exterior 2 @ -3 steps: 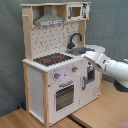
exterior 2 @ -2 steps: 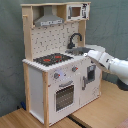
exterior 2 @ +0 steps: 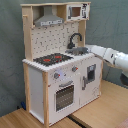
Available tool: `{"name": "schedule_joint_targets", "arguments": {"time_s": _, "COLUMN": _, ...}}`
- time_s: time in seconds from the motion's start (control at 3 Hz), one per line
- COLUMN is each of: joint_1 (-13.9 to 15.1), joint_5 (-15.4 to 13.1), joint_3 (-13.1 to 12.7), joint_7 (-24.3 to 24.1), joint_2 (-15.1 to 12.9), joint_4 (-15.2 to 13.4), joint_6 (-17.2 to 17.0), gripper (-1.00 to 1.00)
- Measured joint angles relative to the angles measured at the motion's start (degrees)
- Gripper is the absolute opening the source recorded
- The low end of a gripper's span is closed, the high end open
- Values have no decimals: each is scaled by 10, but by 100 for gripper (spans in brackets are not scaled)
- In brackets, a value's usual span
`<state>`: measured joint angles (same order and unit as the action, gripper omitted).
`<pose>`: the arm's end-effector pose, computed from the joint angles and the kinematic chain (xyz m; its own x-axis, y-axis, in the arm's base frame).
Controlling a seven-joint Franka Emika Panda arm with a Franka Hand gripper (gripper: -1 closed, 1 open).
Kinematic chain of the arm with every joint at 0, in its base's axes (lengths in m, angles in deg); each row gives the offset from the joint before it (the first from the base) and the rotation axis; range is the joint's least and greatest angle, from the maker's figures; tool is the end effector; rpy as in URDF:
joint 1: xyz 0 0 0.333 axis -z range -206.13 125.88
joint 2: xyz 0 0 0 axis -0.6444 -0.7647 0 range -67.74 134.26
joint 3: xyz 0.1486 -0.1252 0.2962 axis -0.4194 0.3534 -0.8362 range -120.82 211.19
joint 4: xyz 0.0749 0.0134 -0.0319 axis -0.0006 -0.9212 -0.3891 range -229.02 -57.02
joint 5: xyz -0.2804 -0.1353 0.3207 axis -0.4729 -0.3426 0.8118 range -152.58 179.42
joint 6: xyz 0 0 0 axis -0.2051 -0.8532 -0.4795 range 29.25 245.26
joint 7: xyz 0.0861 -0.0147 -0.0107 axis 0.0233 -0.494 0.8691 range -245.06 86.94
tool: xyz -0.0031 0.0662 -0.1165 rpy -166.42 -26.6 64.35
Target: Play with the kitchen
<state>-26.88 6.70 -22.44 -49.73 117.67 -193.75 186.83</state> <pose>0.1727 0.4788 0.5330 0.0035 0.9766 -0.2153 -0.0540 0.2151 0.9751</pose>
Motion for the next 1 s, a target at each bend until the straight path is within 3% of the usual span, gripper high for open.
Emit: {"name": "schedule_joint_targets", "arguments": {"time_s": 1.0, "joint_1": 0, "joint_5": 1, "joint_3": 65, "joint_7": 185, "joint_2": -13, "joint_4": 2, "joint_6": 21, "gripper": 100}}
